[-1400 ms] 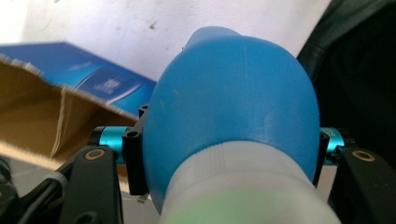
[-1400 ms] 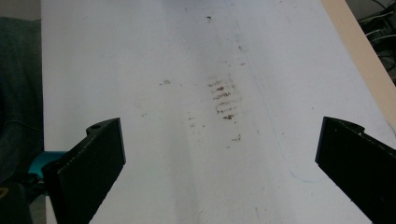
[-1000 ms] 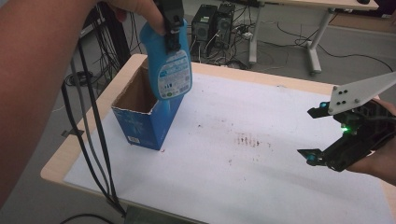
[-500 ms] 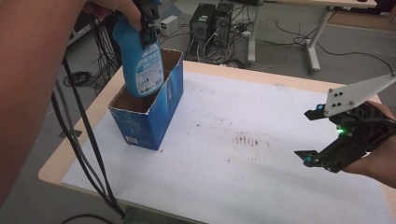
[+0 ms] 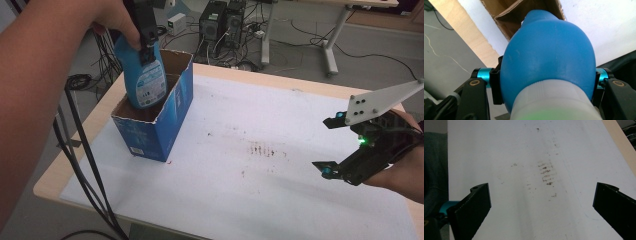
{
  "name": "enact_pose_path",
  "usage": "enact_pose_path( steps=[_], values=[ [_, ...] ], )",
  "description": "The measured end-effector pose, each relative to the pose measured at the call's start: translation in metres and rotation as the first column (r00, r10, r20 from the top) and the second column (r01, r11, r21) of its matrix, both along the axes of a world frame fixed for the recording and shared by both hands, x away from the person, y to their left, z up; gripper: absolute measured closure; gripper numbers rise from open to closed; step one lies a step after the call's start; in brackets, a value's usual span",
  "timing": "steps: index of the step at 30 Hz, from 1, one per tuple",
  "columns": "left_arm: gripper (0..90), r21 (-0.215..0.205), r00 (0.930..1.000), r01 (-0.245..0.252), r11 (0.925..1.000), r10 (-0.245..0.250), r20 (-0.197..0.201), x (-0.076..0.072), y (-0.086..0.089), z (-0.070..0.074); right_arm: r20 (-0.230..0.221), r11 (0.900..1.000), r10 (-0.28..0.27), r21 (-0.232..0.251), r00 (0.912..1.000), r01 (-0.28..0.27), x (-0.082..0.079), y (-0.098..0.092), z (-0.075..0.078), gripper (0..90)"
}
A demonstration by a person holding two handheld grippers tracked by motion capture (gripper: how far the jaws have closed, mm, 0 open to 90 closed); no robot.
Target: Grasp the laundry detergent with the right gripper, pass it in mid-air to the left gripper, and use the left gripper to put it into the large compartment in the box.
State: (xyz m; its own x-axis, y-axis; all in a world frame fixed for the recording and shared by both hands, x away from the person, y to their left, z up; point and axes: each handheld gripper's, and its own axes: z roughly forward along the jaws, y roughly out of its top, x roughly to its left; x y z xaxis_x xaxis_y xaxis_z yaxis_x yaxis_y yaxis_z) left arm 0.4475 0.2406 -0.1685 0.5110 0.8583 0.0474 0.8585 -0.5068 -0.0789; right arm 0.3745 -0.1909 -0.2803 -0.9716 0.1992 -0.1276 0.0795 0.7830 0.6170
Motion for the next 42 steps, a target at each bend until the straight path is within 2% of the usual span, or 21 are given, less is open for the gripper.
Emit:
enact_pose_path(
  steps=[4, 7, 8, 9, 10, 11, 12, 15, 24, 26, 28, 29, 31, 35, 37, 39, 42],
  values=[
    [38.0, -0.016, 0.9982, 0.058, 0.9982, -0.058, -0.014, 0.002, 0.001, -0.016, -0.001, 1.000, -0.002, -0.004, 1.0000, 0.002, 0.000, 0.000, 0.000, 0.6],
    [38.0, -0.012, 0.9931, 0.115, 0.9932, -0.116, -0.022, 0.002, 0.000, -0.029, -0.003, 1.000, -0.009, -0.008, 1.0000, 0.008, -0.001, -0.001, 0.000, 0.6],
    [38.0, -0.012, 0.9931, 0.115, 0.9932, -0.116, -0.022, 0.002, 0.000, -0.029, -0.003, 1.000, -0.009, -0.008, 1.0000, 0.008, -0.001, -0.001, 0.000, 0.6],
    [38.0, -0.009, 0.9881, 0.151, 0.9884, -0.152, -0.025, 0.003, 0.001, -0.036, -0.002, 1.000, -0.010, -0.007, 0.9999, 0.010, -0.001, -0.001, 0.000, 0.6],
    [38.0, -0.009, 0.9881, 0.151, 0.9884, -0.152, -0.025, 0.003, 0.001, -0.036, -0.002, 1.000, -0.010, -0.007, 0.9999, 0.010, -0.001, -0.001, 0.000, 0.6],
    [38.0, -0.009, 0.9819, 0.188, 0.9821, -0.188, -0.023, 0.003, 0.001, -0.043, -0.004, 1.000, -0.011, -0.006, 0.9999, 0.011, -0.001, -0.001, 0.001, 0.7],
    [38.0, -0.011, 0.9795, 0.200, 0.9797, -0.200, -0.021, 0.003, 0.001, -0.046, -0.003, 1.000, -0.012, -0.006, 0.9999, 0.012, -0.001, -0.001, 0.001, 0.6],
    [38.0, -0.020, 0.9661, 0.257, 0.9662, -0.258, -0.020, 0.003, 0.001, -0.058, -0.006, 1.000, -0.013, -0.009, 0.9999, 0.013, -0.001, 0.001, 0.000, 0.7],
    [37.9, -0.033, 0.9366, 0.349, 0.9366, -0.350, -0.025, 0.002, 0.001, -0.092, -0.013, 1.000, -0.017, -0.016, 0.9998, 0.016, 0.001, 0.004, -0.001, 0.7],
    [37.9, -0.040, 0.9373, 0.347, 0.9369, -0.348, -0.017, 0.002, 0.002, -0.099, -0.015, 1.000, -0.017, -0.017, 0.9998, 0.016, 0.001, 0.004, -0.002, 0.6],
    [37.9, -0.045, 0.9357, 0.351, 0.9352, -0.352, -0.019, 0.002, 0.003, -0.103, -0.015, 1.000, -0.016, -0.018, 0.9998, 0.016, 0.001, 0.006, -0.002, 0.7],
    [37.8, -0.044, 0.9320, 0.360, 0.9319, -0.361, -0.026, 0.003, 0.004, -0.105, -0.016, 1.000, -0.016, -0.019, 0.9997, 0.016, 0.001, 0.006, -0.002, 0.7],
    [37.8, -0.057, 0.9327, 0.358, 0.9320, -0.360, -0.025, 0.002, 0.005, -0.111, -0.015, 1.000, -0.016, -0.021, 0.9998, 0.016, 0.002, 0.007, -0.003, 0.7],
    [37.7, -0.073, 0.9271, 0.369, 0.9265, -0.373, -0.040, 0.002, 0.005, -0.120, -0.017, 1.000, -0.021, -0.018, 0.9996, 0.021, 0.003, 0.007, -0.003, 0.7],
    [37.7, -0.072, 0.9222, 0.379, 0.9227, -0.383, -0.055, 0.002, 0.006, -0.123, -0.016, 1.000, -0.020, -0.014, 0.9997, 0.020, 0.004, 0.008, -0.003, 0.7],
    [37.7, -0.084, 0.9276, 0.368, 0.9259, -0.372, -0.035, 0.001, 0.007, -0.123, -0.018, 1.000, -0.020, -0.014, 0.9996, 0.020, 0.004, 0.009, -0.004, 0.7],
    [37.6, -0.082, 0.9262, 0.370, 0.9254, -0.374, -0.045, 0.002, 0.007, -0.124, -0.019, 1.000, -0.021, -0.018, 0.9996, 0.021, 0.005, 0.010, -0.005, 0.6]
  ],
)
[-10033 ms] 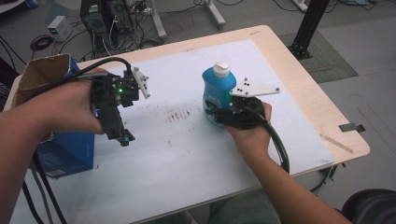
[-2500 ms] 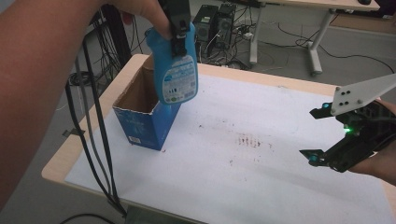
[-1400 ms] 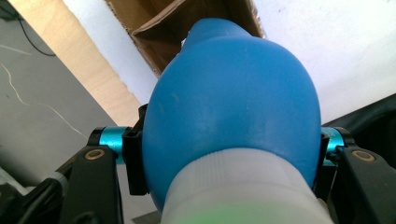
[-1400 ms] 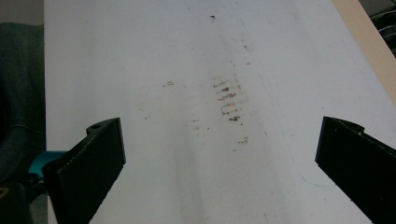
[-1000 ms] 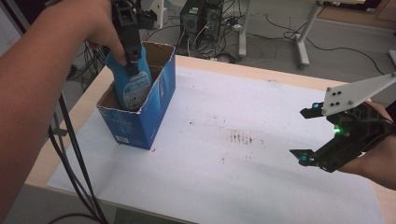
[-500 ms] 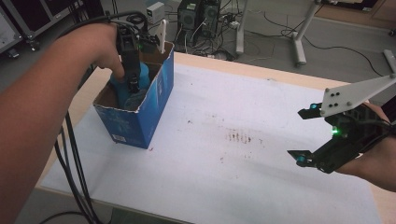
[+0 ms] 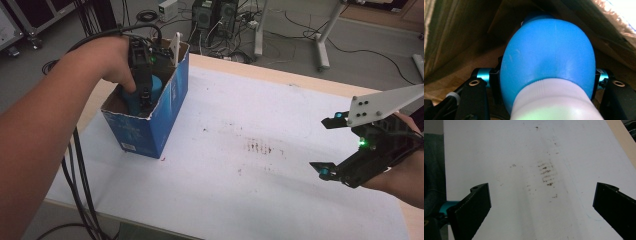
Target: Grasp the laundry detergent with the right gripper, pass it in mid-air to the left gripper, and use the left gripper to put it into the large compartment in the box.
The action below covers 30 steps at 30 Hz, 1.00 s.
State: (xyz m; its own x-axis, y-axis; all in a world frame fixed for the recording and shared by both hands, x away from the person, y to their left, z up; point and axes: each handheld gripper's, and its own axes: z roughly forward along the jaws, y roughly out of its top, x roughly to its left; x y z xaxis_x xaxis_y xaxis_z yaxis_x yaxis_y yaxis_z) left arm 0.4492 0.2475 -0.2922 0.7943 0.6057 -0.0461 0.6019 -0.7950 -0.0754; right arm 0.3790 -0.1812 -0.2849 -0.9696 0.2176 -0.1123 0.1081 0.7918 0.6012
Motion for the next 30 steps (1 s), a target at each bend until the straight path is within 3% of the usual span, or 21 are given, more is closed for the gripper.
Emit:
enact_pose_path(
  steps=[3, 18, 30],
  values=[
    [37.2, -0.011, 0.9999, -0.009, 0.9999, 0.009, -0.008, 0.001, 0.000, 0.001, -0.001, 1.000, 0.003, 0.002, 1.0000, -0.003, 0.001, 0.001, -0.001, 0.7],
    [26.9, -0.015, 0.9977, -0.055, 0.9984, 0.055, 0.039, -0.002, 0.001, 0.023, -0.001, 1.000, -0.007, 0.007, 1.0000, 0.007, -0.001, -0.002, -0.001, 0.7],
    [20.4, -0.001, 0.9948, -0.038, 0.9993, 0.038, 0.095, -0.009, -0.007, 0.066, -0.010, 0.999, -0.030, 0.024, 0.9995, 0.030, 0.004, -0.013, 0.001, 0.7]
  ],
)
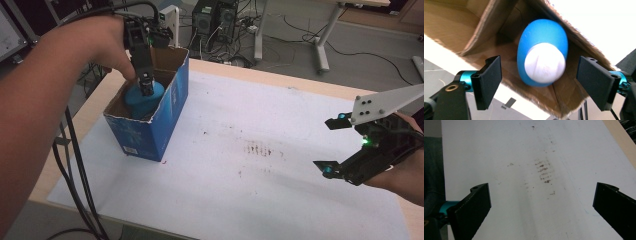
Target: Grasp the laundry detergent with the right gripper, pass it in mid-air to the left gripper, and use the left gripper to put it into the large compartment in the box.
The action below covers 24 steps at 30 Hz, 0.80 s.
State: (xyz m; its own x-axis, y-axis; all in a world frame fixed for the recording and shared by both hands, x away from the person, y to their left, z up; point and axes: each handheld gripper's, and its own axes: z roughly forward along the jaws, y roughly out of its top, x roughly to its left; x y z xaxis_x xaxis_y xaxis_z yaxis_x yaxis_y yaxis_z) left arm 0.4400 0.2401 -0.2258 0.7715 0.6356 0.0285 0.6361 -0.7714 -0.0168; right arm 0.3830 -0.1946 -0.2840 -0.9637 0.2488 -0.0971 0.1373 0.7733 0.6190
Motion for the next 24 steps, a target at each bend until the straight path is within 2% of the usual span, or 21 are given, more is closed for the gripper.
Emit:
enact_pose_path(
  steps=[3, 4, 5, 8, 11, 13, 14, 19, 22, 23, 24],
  values=[
    [17.6, 0.007, 0.9998, 0.009, 0.9999, -0.009, 0.019, -0.002, -0.003, 0.013, -0.006, 1.000, -0.009, 0.005, 0.9999, 0.009, 0.002, -0.003, 0.000, 0.7],
    [16.8, 0.007, 0.9998, 0.009, 0.9999, -0.009, 0.019, -0.002, -0.003, 0.013, -0.006, 1.000, -0.009, 0.005, 0.9999, 0.009, 0.002, -0.003, 0.000, 0.7],
    [16.8, 0.009, 0.9994, 0.016, 0.9998, -0.016, 0.031, -0.003, -0.006, 0.021, -0.011, 1.000, -0.010, 0.005, 0.9999, 0.010, 0.003, -0.004, 0.001, 0.7],
    [14.0, 0.011, 0.9975, 0.044, 0.9989, -0.045, 0.054, -0.005, -0.014, 0.032, -0.015, 1.000, -0.018, 0.001, 0.9997, 0.018, 0.006, -0.008, 0.002, 0.7],
    [12.7, -0.002, 0.9942, 0.089, 0.9960, -0.089, 0.061, -0.007, -0.024, 0.038, -0.027, 1.000, -0.018, 0.005, 0.9995, 0.019, 0.010, -0.011, 0.005, 0.7],
    [12.6, -0.002, 0.9942, 0.089, 0.9960, -0.089, 0.061, -0.007, -0.024, 0.038, -0.030, 1.000, -0.018, 0.003, 0.9994, 0.019, 0.011, -0.011, 0.006, 0.7],
    [9.1, -0.025, 0.9860, 0.159, 0.9869, -0.158, 0.054, -0.010, -0.042, 0.041, -0.037, 1.000, -0.015, -0.017, 0.9992, 0.015, 0.016, -0.014, 0.008, 0.7],
    [7.3, -0.056, 0.9664, 0.256, 0.9651, -0.254, 0.042, -0.012, -0.068, 0.040, -0.053, 0.997, 0.003, -0.080, 0.9986, -0.007, 0.028, -0.017, 0.013, 0.6],
    [6.1, -0.082, 0.9509, 0.309, 0.9475, -0.307, 0.037, -0.012, -0.082, 0.038, -0.064, 0.992, 0.016, -0.123, 0.9978, -0.024, 0.033, -0.017, 0.015, 0.6],
    [6.1, -0.082, 0.9509, 0.309, 0.9475, -0.307, 0.037, -0.012, -0.082, 0.038, -0.067, 0.989, 0.017, -0.143, 0.9976, -0.027, 0.034, -0.016, 0.015, 0.6],
    [5.9, -0.093, 0.9399, 0.341, 0.9353, -0.340, 0.034, -0.012, -0.090, 0.036, -0.067, 0.986, 0.018, -0.164, 0.9976, -0.029, 0.036, -0.016, 0.015, 0.7]
  ],
)
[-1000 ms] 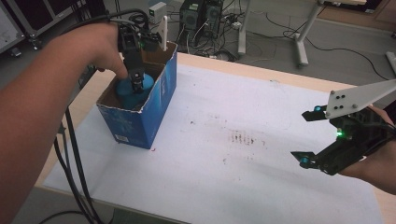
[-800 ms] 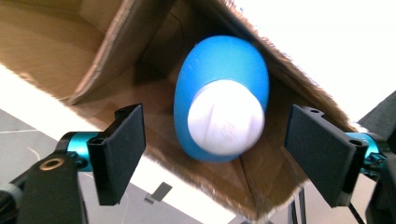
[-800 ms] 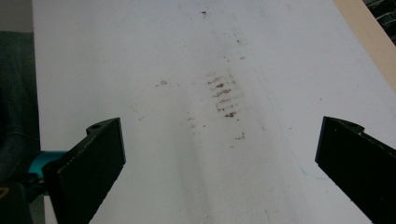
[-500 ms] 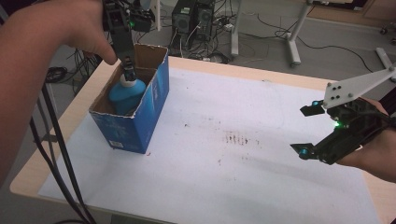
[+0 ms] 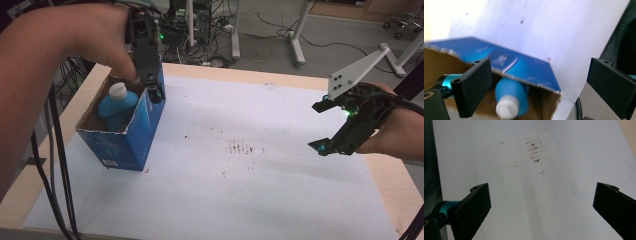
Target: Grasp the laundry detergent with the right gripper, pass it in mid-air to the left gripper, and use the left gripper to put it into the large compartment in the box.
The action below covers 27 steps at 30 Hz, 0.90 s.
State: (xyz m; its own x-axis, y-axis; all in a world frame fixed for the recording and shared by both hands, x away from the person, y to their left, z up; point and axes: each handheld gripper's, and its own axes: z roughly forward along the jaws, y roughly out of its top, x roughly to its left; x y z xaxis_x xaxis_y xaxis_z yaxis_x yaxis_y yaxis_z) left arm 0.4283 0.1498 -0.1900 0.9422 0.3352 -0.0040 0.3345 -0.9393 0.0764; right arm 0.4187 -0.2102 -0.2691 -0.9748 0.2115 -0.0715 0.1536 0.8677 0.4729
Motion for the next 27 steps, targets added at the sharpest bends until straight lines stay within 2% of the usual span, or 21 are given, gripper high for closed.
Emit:
enact_pose_path(
  steps=[5, 7, 9, 10, 13, 14, 17, 20, 21, 23, 27],
  values=[
    [4.1, 0.007, 0.9970, 0.077, 0.9970, -0.077, -0.009, 0.004, -0.018, -0.009, -0.012, 0.996, 0.027, -0.086, 0.9996, -0.027, 0.008, 0.001, -0.006, 0.7],
    [4.1, 0.012, 0.9962, 0.087, 0.9962, -0.087, -0.012, 0.005, -0.021, -0.011, -0.015, 0.994, 0.033, -0.099, 0.9993, -0.034, 0.010, 0.001, -0.008, 0.7],
    [4.1, 0.035, 0.9932, 0.115, 0.9928, -0.114, -0.024, 0.007, -0.029, -0.019, -0.026, 0.987, 0.048, -0.151, 0.9985, -0.051, 0.015, 0.001, -0.016, 0.7],
    [4.1, 0.035, 0.9932, 0.115, 0.9928, -0.114, -0.024, 0.007, -0.029, -0.019, -0.026, 0.987, 0.048, -0.151, 0.9985, -0.051, 0.015, 0.001, -0.016, 0.7],
    [4.0, 0.041, 0.9909, 0.131, 0.9905, -0.130, -0.035, 0.010, -0.037, -0.027, -0.048, 0.979, 0.051, -0.194, 0.9975, -0.060, 0.018, 0.001, -0.023, 0.7],
    [1.6, 0.040, 0.9907, 0.134, 0.9901, -0.133, -0.029, 0.010, -0.039, -0.030, -0.049, 0.978, 0.059, -0.196, 0.9970, -0.068, 0.020, 0.001, -0.025, 0.6],
    [1.6, 0.038, 0.9897, 0.139, 0.9896, -0.137, -0.040, 0.013, -0.043, -0.037, -0.065, 0.972, 0.059, -0.226, 0.9961, -0.072, 0.022, 0.004, -0.029, 0.6],
    [1.6, 0.038, 0.9892, 0.142, 0.9891, -0.140, -0.043, 0.015, -0.045, -0.040, -0.065, 0.970, 0.063, -0.232, 0.9959, -0.077, 0.023, 0.005, -0.031, 0.7],
    [1.6, 0.039, 0.9887, 0.142, 0.9890, -0.140, -0.052, 0.016, -0.047, -0.045, -0.072, 0.968, 0.068, -0.236, 0.9951, -0.083, 0.024, 0.006, -0.033, 0.7],
    [1.6, 0.039, 0.9869, 0.152, 0.9876, -0.150, -0.061, 0.017, -0.050, -0.048, -0.080, 0.960, 0.086, -0.259, 0.9930, -0.104, 0.028, 0.011, -0.038, 0.6],
    [1.6, 0.034, 0.9850, 0.161, 0.9864, -0.158, -0.069, 0.017, -0.053, -0.053, -0.084, 0.960, 0.086, -0.260, 0.9927, -0.105, 0.031, 0.014, -0.040, 0.7]
  ],
)
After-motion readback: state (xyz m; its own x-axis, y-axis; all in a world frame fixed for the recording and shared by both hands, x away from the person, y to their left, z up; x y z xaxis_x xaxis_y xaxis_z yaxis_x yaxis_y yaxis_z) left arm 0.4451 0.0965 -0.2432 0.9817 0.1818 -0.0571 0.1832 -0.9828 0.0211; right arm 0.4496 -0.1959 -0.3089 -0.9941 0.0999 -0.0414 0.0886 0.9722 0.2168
